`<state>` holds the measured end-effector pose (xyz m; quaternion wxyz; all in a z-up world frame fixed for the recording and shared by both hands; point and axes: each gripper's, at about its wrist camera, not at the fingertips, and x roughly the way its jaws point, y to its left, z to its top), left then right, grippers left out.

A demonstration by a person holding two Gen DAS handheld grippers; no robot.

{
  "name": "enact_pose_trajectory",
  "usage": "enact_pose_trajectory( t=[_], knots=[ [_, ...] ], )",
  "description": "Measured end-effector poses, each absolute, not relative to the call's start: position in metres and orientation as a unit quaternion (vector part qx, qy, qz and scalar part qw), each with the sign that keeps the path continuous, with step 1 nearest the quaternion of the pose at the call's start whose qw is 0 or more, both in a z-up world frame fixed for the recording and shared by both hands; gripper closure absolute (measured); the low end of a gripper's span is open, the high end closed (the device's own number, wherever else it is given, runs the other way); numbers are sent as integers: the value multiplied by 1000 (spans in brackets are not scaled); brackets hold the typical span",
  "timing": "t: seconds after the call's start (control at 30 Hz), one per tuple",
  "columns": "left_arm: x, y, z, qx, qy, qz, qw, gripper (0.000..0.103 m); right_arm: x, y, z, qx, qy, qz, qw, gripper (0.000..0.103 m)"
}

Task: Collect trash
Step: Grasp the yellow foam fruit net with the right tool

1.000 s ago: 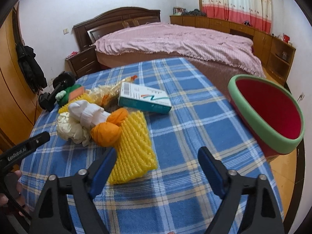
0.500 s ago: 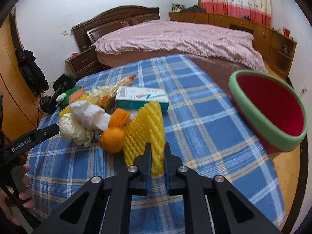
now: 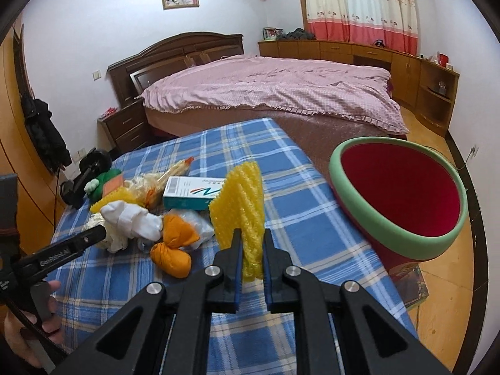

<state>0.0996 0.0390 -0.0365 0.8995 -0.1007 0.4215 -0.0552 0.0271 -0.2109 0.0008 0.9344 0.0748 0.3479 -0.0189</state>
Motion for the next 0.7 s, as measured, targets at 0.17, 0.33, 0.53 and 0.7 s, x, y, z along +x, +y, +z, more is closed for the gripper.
enact_pose_trajectory(
  t=[0.17, 0.33, 0.53, 0.7],
  knots=[
    [110, 47, -42, -128, 434, -46, 891, 32, 25, -220, 3, 85, 340, -16, 936, 91],
    [111, 50, -43, -151, 426, -66, 890, 55, 25, -225, 1, 94, 338, -11, 936, 91],
    [109, 46, -43, -157, 418, -72, 892, 71, 23, -230, 1, 101, 336, -3, 936, 91],
    [101, 46, -34, -160, 408, -77, 896, 88, 21, -234, 3, 103, 333, 1, 937, 91]
  ],
)
